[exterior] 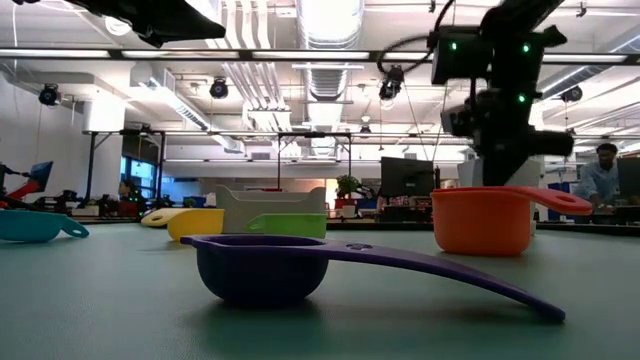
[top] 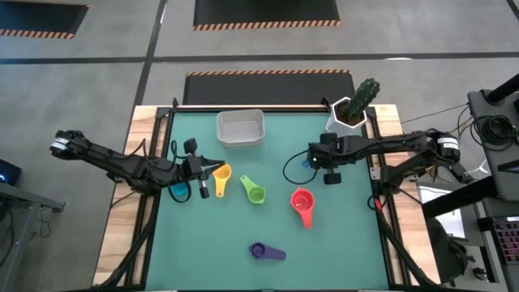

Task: Nest measuring cups in basket
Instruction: Stack the blue measuring cup on top of the red measuring cup

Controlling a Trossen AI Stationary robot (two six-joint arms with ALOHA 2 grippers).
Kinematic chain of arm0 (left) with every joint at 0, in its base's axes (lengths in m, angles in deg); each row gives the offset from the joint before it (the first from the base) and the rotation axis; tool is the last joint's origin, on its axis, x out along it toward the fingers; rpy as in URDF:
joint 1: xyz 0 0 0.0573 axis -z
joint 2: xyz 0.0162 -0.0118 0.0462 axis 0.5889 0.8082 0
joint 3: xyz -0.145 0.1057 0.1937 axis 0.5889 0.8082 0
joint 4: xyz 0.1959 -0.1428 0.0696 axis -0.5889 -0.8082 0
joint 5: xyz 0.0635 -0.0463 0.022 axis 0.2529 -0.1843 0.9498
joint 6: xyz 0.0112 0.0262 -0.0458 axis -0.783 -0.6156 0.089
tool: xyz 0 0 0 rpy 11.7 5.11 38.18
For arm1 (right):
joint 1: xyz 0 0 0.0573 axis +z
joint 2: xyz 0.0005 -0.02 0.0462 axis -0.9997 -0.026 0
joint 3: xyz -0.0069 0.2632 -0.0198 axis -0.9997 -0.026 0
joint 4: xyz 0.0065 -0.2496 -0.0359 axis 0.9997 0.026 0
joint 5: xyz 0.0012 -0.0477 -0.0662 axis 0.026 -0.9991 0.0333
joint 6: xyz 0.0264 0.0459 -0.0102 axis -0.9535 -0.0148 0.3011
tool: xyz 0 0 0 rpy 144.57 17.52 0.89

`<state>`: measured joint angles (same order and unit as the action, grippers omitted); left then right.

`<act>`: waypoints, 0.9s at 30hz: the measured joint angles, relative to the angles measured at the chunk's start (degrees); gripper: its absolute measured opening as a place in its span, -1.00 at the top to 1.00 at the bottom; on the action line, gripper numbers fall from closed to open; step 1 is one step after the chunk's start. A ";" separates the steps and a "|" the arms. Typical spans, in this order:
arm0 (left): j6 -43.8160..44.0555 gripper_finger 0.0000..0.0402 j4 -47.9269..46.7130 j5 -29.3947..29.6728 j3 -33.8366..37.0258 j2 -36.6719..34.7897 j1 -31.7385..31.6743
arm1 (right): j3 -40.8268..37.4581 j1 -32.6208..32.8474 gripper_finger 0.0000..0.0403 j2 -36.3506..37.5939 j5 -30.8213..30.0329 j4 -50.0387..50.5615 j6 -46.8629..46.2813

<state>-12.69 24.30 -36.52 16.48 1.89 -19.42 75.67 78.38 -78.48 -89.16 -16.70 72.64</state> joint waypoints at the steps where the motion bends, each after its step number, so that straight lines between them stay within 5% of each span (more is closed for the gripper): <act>1: -0.07 1.00 0.04 0.01 0.00 0.00 0.00 | 0.83 0.04 0.96 0.35 0.56 0.54 -0.13; 10: -0.12 1.00 0.35 0.00 0.00 0.00 0.00 | 10.50 2.12 0.96 2.89 10.11 5.08 0.84; 15: -0.12 1.00 0.46 0.01 0.00 0.01 0.00 | 14.79 7.89 0.96 3.16 15.65 6.82 9.61; 22: -0.13 1.00 0.51 0.01 0.00 0.02 0.00 | 17.32 21.51 0.96 3.29 17.29 9.78 36.60; 27: -0.14 1.00 0.56 0.00 0.00 0.02 0.00 | 16.72 26.57 0.96 2.55 16.61 9.49 34.72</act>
<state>-12.83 24.86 -36.52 16.48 1.91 -19.42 92.39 104.95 -75.94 -72.55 -7.21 107.36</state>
